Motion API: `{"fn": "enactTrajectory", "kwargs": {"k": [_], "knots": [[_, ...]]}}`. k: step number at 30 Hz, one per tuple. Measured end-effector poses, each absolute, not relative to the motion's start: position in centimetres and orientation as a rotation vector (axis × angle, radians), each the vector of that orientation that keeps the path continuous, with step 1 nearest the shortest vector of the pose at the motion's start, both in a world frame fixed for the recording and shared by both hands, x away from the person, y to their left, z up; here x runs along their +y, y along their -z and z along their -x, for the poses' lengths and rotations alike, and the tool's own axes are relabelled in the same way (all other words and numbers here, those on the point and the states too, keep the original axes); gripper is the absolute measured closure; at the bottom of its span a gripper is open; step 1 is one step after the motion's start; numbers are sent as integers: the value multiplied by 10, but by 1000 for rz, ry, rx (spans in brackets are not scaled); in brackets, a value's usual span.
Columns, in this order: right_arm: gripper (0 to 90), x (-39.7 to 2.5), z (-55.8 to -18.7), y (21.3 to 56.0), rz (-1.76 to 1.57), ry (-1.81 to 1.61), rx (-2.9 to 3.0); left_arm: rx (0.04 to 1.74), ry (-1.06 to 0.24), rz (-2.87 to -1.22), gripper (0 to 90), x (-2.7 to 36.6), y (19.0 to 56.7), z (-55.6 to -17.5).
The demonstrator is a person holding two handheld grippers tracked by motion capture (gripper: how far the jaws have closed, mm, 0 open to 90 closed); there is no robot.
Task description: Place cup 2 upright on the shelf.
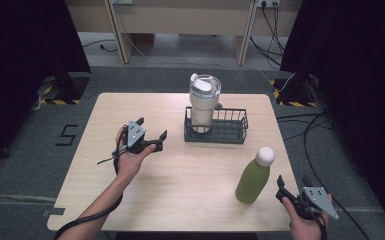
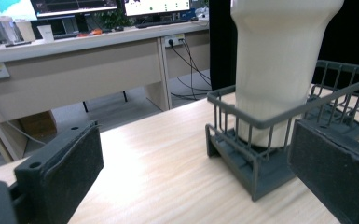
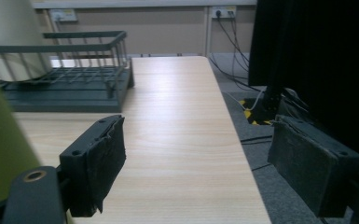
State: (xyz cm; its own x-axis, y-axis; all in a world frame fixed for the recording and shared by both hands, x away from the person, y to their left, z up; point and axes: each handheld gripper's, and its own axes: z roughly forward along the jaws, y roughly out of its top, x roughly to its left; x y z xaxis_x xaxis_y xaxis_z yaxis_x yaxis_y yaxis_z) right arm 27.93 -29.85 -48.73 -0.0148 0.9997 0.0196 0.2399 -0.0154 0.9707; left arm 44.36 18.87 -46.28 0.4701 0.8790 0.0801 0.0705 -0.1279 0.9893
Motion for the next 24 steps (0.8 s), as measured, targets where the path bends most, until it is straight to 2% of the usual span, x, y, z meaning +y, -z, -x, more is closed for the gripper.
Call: {"fn": "enactTrajectory", "kwargs": {"k": [24], "knots": [[153, -273, -244, 477, -1260, -1200, 1521, 880, -872, -1532, 28, 208, 474, -428]]}}
